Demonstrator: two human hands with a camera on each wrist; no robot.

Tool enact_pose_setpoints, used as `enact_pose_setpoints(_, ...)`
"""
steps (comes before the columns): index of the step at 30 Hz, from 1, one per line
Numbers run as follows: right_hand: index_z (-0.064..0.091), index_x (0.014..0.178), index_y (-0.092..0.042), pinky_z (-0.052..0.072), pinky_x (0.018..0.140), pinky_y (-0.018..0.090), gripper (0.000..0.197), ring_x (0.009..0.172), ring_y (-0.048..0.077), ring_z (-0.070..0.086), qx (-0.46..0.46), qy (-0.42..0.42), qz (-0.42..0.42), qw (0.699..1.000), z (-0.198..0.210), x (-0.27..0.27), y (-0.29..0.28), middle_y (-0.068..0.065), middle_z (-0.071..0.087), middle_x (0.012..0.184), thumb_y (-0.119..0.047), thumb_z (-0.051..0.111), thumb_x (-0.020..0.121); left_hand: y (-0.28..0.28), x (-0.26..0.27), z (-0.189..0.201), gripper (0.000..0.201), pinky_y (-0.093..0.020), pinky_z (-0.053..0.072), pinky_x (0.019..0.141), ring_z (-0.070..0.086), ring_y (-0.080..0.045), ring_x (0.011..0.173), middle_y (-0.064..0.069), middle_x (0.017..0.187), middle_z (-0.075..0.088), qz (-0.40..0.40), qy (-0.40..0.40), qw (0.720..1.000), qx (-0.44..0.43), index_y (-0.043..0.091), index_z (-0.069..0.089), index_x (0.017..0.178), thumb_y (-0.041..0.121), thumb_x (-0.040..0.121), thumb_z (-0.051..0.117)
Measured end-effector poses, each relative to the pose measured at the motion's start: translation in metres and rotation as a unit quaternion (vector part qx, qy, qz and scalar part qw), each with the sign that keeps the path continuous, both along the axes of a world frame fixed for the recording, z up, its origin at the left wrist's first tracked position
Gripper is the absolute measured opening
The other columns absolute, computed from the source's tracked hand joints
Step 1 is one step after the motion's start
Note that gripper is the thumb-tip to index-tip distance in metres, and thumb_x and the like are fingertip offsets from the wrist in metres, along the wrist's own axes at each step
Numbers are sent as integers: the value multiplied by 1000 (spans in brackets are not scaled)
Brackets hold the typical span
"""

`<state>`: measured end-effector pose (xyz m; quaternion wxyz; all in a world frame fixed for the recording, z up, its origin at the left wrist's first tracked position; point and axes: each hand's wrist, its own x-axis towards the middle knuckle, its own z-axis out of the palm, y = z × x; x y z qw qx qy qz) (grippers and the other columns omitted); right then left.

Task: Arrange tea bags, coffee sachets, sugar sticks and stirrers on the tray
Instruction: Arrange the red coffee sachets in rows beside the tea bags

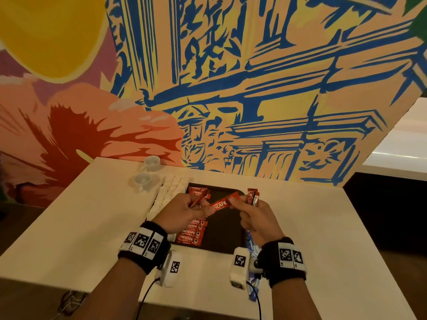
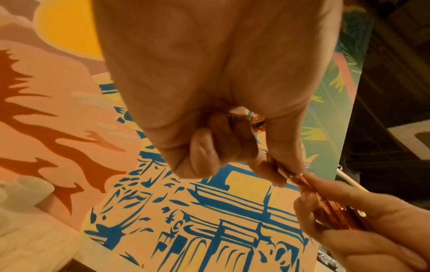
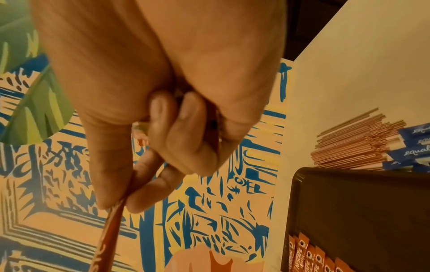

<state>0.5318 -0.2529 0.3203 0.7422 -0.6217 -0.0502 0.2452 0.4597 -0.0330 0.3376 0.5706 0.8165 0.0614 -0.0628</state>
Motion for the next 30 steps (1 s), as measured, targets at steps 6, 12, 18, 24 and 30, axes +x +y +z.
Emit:
enact_pose_setpoints(6, 76, 91, -4, 17, 44, 28, 25, 43, 12, 25, -20, 22, 10, 1000, -12, 15, 10, 21, 49, 73, -29, 75, 89, 19, 8, -8, 48, -52, 48, 102, 70, -21, 102, 0, 102, 76, -3, 11, 1000, 22, 32, 74, 101, 72, 77, 66)
enact_pose_setpoints(12, 76, 101, -11, 24, 39, 21, 13, 40, 8, 32, -78, 29, -58, 995, -33, 42, 11, 18, 75, 95, -18, 68, 95, 66, 32, -20, 46, -31, 20, 55, 36, -14, 52, 3, 69, 41, 96, 79, 992, -22, 25, 69, 108, 53, 104, 34)
enact_pose_setpoints(18, 78, 91, -19, 28, 40, 22, 14, 44, 10, 34, -173, 78, -75, 979, -75, 81, 32, 19, 58, 82, -32, 75, 86, 105, 79, -40, 19, -29, 36, 62, 50, -18, 75, -6, 90, 58, 113, 49, 988, 96, 14, 61, 100, 23, 104, 46)
enact_pose_setpoints(24, 73, 97, -13, 35, 51, 28, 32, 57, 16, 45, -276, 127, -62, 951, -103, 113, 61, 11, 60, 73, -40, 74, 82, 129, 127, -72, 15, -25, 45, 70, 63, -16, 87, -1, 101, 69, 90, 64, 984, 138, 18, 63, 108, 24, 95, 67)
enact_pose_setpoints(30, 71, 109, -5, 41, 51, 23, 26, 58, 12, 50, -334, 126, -35, 933, -134, 134, 87, -4, 56, 63, -23, 74, 90, 136, 171, -114, 8, -24, 44, 83, 63, -16, 98, 4, 98, 68, 65, 105, 972, 197, 18, 71, 95, 24, 90, 72)
